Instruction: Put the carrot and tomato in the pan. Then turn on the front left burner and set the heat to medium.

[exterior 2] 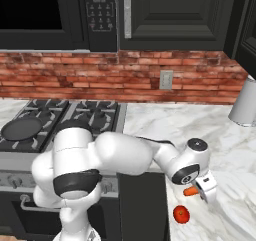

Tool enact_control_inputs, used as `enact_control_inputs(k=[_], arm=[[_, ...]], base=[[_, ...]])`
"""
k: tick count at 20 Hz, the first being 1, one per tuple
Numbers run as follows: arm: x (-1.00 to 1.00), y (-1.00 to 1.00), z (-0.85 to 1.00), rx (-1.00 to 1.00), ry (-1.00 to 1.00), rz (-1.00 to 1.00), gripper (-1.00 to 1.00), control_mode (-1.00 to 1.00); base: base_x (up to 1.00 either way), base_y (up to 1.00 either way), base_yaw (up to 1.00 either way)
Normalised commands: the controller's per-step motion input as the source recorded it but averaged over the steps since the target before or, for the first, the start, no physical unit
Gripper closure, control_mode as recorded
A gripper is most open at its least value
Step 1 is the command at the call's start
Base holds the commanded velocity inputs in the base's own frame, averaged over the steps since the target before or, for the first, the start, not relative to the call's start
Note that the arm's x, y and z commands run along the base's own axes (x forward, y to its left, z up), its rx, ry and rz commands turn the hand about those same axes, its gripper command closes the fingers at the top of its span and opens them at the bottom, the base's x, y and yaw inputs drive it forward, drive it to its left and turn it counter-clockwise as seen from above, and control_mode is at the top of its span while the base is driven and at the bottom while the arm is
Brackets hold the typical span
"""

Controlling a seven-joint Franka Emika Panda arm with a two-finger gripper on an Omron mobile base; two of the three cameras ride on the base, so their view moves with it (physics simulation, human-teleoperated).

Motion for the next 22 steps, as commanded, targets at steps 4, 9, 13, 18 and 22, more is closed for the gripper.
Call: enact_control_inputs(k=[4, 9, 13, 18, 22], arm=[[0.00, -0.09, -0.21, 0.04, 0.00, 0.00, -1.00, -1.00], [0.08, -0.05, -0.12, 0.00, -0.01, 0.00, -1.00, -1.00], [0.09, 0.00, -0.18, 0.00, 0.00, 0.00, -1.00, -1.00], [0.05, 0.00, -0.24, 0.00, 0.00, 0.00, -1.00, -1.00], [0.00, 0.00, 0.00, 0.00, 0.00, 0.00, -1.00, -1.00]], base=[[0.00, 0.00, 0.00], [0.00, 0.00, 0.00], [0.00, 0.00, 0.00], [0.00, 0.00, 0.00], [0.00, 0.00, 0.00]])
